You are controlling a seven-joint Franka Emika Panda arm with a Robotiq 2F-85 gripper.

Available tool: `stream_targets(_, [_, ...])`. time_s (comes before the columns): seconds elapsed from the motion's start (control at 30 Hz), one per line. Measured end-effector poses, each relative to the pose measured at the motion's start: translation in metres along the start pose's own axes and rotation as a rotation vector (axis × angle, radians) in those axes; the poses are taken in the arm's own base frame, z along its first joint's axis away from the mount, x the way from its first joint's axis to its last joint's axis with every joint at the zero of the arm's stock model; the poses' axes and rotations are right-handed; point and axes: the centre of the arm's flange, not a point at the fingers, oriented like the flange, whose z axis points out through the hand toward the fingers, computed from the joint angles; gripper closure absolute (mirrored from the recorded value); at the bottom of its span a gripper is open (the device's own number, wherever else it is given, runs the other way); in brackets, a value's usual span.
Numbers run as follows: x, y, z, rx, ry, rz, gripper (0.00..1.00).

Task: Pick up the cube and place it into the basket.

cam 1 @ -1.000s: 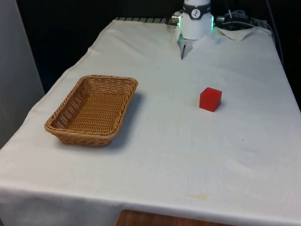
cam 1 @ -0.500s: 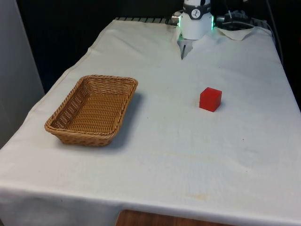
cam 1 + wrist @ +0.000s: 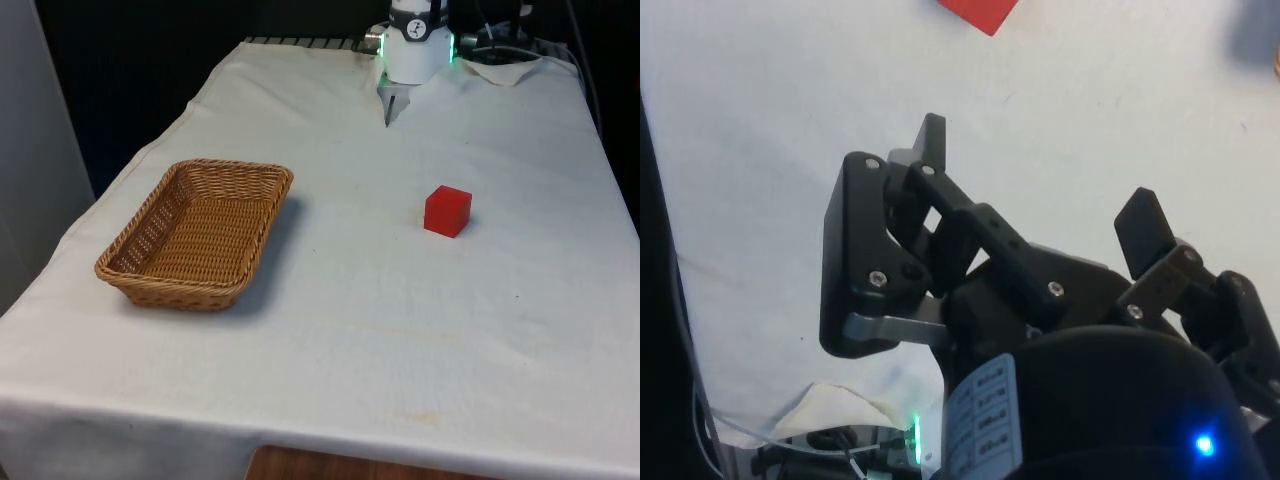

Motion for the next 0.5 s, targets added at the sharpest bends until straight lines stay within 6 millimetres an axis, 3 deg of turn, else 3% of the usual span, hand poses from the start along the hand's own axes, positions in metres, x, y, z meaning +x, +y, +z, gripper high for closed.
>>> stream_targets(0.5, [-0.004,-0.010,0.013,0.003,0.001,-0.037,0.00])
